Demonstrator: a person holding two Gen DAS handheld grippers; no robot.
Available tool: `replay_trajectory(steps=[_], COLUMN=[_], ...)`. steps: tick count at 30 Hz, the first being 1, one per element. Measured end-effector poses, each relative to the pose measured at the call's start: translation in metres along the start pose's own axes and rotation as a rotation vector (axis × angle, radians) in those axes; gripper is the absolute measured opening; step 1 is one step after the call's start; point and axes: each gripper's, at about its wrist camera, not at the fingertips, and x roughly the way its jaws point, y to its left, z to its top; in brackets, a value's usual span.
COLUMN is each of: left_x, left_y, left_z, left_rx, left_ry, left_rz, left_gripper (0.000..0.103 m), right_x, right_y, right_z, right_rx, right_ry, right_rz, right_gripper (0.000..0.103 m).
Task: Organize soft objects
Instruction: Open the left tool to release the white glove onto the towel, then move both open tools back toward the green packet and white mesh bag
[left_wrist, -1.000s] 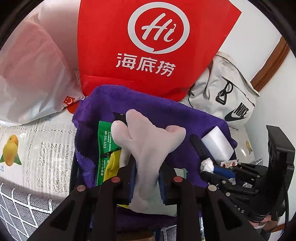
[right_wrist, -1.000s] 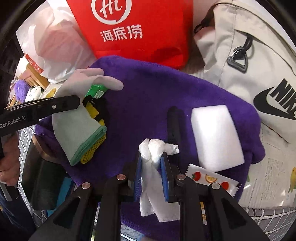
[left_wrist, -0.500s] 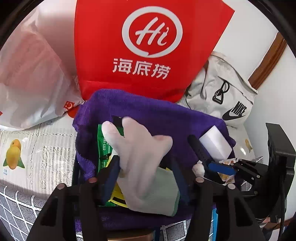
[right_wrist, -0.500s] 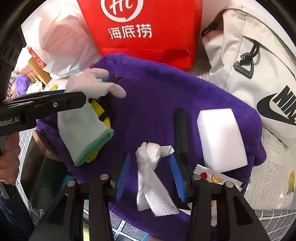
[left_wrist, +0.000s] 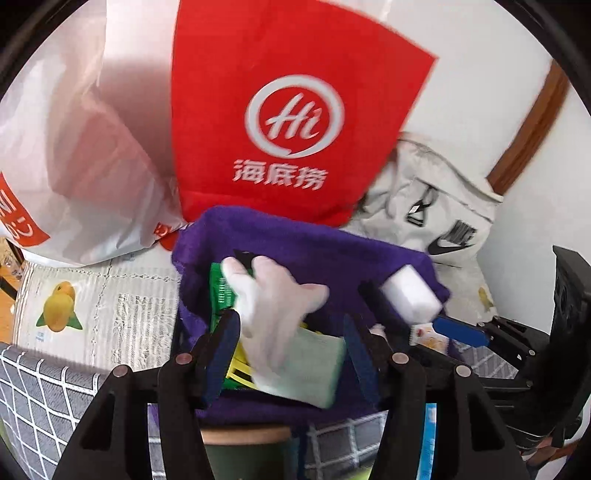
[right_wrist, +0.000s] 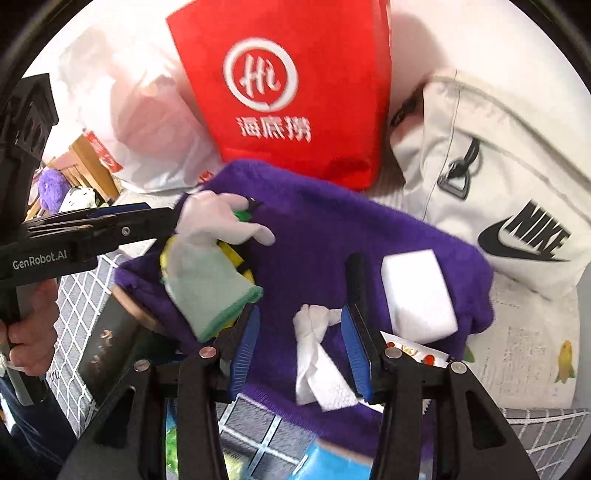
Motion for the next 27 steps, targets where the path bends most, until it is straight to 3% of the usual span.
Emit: replay_trajectory(steps=[5,10,14,20,27], left_x=[-0.024,-0.039,-0.054,-0.069,-0.077], left_y=[-0.027,-0.042,-0.047,-0.059,-0.071], left_z=[-0.014,-0.046,-0.077,-0.12,-0.16], left_rx=[0.07,0.106,0.106,0.127,0.16], left_ry=[-0.031,-0.003,0.003,0.002,0.009], left_rz=[0.0,0.0,-0.024,-0.024,-0.01], left_gripper=[0.059,0.059,0.059,0.059,0.059], right_x=[-0.043,-0.081,-0.095,-0.108,-0.115], right_y=[0.008,0.012,0.016,0.041,0.055], right_z=[-0.011,-0.051,-0.092,-0.154,-0.208], right_rx=[-0.015,-0.003,0.042,0.013,0.039], right_ry=[-0.047,-0.082,-0.077,-0.062,-0.05], right_rz=[-0.011,-0.045,-0.022,-0.011,0.014], right_gripper=[0.047,0.055,0.055,0.055,0.055])
